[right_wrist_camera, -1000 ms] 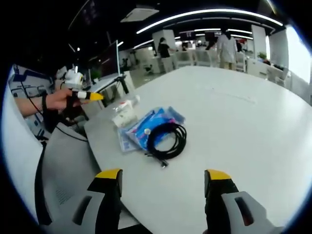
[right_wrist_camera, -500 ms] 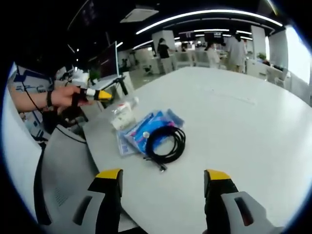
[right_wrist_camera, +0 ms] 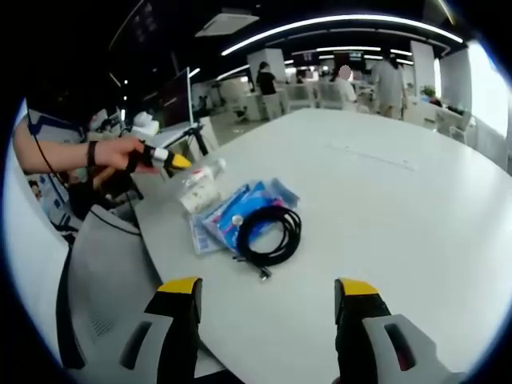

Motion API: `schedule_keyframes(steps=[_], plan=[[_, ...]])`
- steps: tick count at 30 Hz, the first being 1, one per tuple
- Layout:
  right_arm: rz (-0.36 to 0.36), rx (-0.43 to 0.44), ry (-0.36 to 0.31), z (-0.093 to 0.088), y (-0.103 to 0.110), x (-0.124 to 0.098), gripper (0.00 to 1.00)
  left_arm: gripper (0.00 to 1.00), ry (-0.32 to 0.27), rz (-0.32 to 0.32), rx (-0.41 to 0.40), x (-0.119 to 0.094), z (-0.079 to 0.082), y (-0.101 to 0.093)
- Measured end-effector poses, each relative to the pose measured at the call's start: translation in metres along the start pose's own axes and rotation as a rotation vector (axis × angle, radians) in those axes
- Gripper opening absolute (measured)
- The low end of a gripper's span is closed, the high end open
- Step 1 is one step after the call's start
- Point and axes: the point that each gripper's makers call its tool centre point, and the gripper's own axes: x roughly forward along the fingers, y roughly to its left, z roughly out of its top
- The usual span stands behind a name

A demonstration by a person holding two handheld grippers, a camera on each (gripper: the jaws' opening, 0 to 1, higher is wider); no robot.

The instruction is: Arrange the tabletop items into an orderly group along one side of the table until the central work area is clear of visible clutter.

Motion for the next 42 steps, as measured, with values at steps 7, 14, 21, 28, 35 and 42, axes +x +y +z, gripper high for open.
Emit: schedule_keyframes(steps=[7, 14, 21, 28, 35, 42], plan=[[-0.006, 0.008, 0.011, -0.004, -0.001, -0.002, 0.68, 0.52, 0.077, 0.018, -0.033, 0.016, -0.007, 0.006], [-0.015, 0.020, 0.019, -0.008, -0.004, -0.004, 0.68, 0.51, 0.120, 0.024, -0.054, 0.027, -0.004, 0.009], [-0.016, 0.030, 0.028, -0.012, -0.006, -0.002, 0.67, 0.51, 0.153, 0.026, -0.046, 0.037, 0.001, 0.010], [-0.014, 0.035, 0.031, -0.011, -0.006, 0.001, 0.67, 0.51, 0.180, 0.029, -0.031, 0.049, 0.006, 0.013], [-0.014, 0.045, 0.036, -0.012, -0.007, 0.004, 0.67, 0.51, 0.214, 0.026, -0.004, 0.061, 0.008, 0.009], [-0.018, 0.058, 0.044, -0.017, -0.009, 0.004, 0.67, 0.52, 0.247, 0.027, 0.018, 0.070, 0.005, 0.005]])
